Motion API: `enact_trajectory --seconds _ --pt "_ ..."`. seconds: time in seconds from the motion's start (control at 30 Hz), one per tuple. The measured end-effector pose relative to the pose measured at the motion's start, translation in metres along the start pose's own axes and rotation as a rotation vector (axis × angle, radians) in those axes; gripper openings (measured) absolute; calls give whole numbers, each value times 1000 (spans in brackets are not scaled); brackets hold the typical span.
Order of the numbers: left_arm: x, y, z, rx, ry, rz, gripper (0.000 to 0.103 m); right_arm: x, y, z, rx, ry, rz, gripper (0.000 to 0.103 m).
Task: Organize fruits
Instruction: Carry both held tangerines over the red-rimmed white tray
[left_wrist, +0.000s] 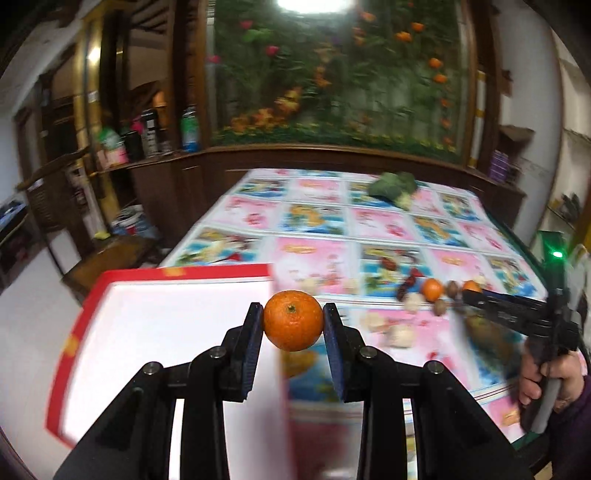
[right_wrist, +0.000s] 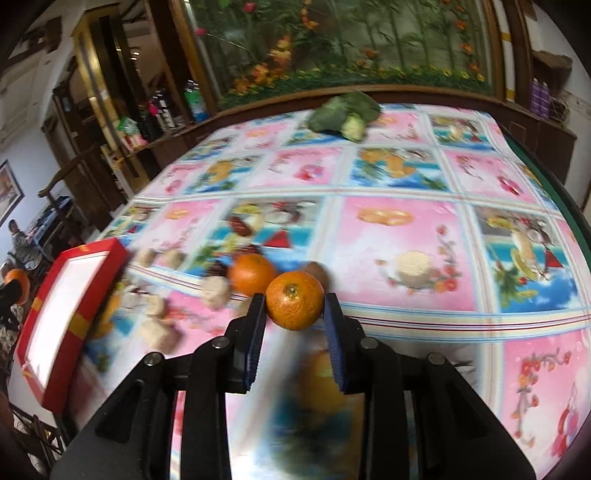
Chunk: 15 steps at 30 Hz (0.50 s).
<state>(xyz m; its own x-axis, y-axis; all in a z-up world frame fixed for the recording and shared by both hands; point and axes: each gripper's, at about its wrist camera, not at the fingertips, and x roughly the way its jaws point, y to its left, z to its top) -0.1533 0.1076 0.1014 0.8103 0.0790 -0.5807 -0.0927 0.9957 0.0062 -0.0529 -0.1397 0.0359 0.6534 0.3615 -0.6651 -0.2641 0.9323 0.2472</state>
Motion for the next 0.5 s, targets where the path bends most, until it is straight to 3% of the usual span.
enact_trajectory --seconds 0.1,0.3,0.5 --pt "-5 22 -5 -32 -3 41 32 -1 35 0 -4 -11 86 33" --pt "-7 58 -17 -90 13 104 32 16 144 -1 -102 49 306 33" --pt "-2 88 -32 -126 51 183 32 35 218 -12 -168 118 425 33"
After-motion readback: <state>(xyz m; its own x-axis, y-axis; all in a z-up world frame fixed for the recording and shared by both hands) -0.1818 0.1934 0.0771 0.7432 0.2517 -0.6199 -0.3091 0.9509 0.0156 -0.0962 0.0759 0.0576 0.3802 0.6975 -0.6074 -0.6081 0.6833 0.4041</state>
